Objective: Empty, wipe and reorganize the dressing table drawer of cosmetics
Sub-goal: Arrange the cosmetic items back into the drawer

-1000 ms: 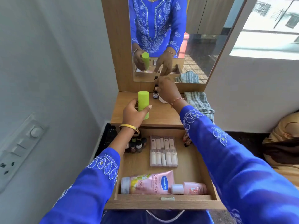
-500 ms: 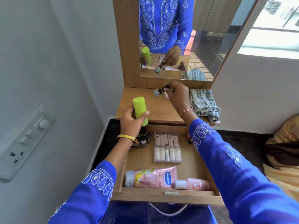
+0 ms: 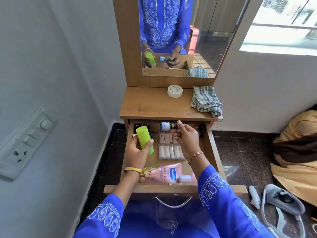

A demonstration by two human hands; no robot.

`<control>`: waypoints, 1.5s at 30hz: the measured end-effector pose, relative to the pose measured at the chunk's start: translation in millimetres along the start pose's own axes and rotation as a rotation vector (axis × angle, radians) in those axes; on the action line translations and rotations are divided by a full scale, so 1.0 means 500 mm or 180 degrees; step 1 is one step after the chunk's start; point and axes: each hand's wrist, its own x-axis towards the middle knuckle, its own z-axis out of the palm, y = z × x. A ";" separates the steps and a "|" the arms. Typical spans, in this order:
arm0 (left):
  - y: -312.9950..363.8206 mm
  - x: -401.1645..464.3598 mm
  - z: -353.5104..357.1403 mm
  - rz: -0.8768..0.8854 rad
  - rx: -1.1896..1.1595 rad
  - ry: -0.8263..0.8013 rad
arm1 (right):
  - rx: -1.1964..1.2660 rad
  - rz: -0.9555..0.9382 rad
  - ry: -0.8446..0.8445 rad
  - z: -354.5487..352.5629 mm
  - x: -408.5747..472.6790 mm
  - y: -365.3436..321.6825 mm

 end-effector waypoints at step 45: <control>-0.020 -0.013 0.000 0.0204 0.0644 -0.1223 | -0.6317 -0.0854 0.0150 -0.166 -0.050 -0.030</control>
